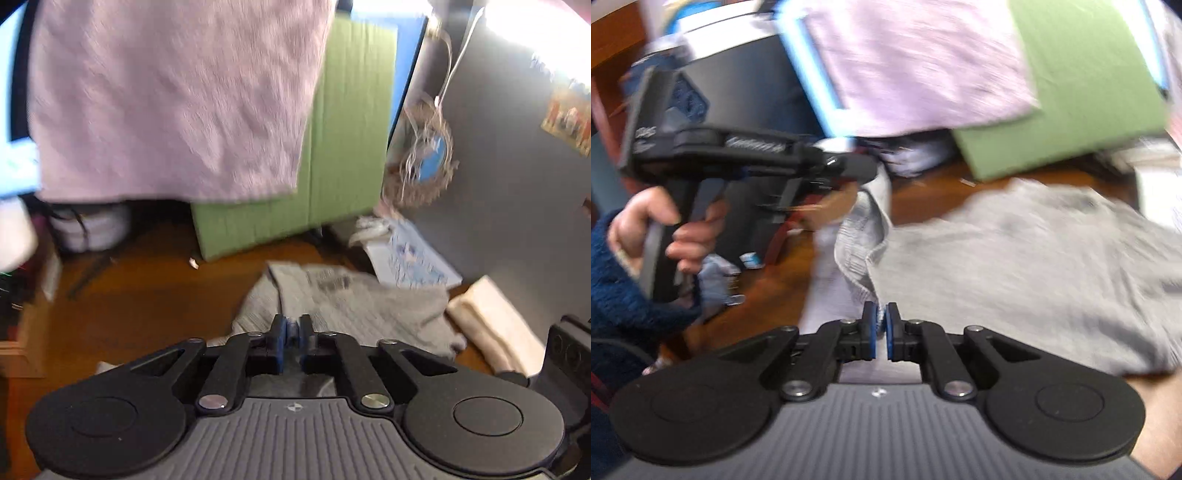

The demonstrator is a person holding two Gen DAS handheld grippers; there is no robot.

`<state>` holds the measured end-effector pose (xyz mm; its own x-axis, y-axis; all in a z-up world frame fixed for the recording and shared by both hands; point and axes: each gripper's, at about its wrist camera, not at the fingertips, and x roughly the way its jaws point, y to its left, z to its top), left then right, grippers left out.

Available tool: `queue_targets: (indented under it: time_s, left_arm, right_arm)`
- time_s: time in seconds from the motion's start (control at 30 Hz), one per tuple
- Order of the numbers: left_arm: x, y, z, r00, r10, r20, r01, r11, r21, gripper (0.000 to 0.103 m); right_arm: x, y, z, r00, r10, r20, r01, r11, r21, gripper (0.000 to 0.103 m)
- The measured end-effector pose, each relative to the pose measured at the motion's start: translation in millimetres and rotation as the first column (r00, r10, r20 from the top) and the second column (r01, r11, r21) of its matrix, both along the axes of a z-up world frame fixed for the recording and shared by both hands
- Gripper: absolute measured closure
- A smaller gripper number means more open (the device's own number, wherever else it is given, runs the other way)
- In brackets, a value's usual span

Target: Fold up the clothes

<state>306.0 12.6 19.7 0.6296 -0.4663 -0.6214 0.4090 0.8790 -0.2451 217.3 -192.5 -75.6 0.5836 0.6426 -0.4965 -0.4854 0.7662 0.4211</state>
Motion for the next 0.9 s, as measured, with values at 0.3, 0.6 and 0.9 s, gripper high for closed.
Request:
queue_targets:
  time_s: [0.3,0.6,0.9]
  left_arm:
    - [-62,25,-7,0.995,-0.089,0.037,0.089,0.996,0.018,0.081]
    - [-116,11,-39,0.975,-0.222,0.002,0.220,0.966,0.135,0.082]
    - [-135,-4,-51,0.969,-0.243,0.048,0.219,0.930,0.297,0.078]
  right_arm:
    - [17,-10,-21,0.993,-0.069,-0.093,0.071,0.997,0.018,0.096]
    - [17,-30,-24,0.979,-0.159,-0.125,0.164,0.986,0.039,0.091]
    - [18,-9,-14,0.992,-0.100,-0.076,0.100,0.995,0.003,0.062]
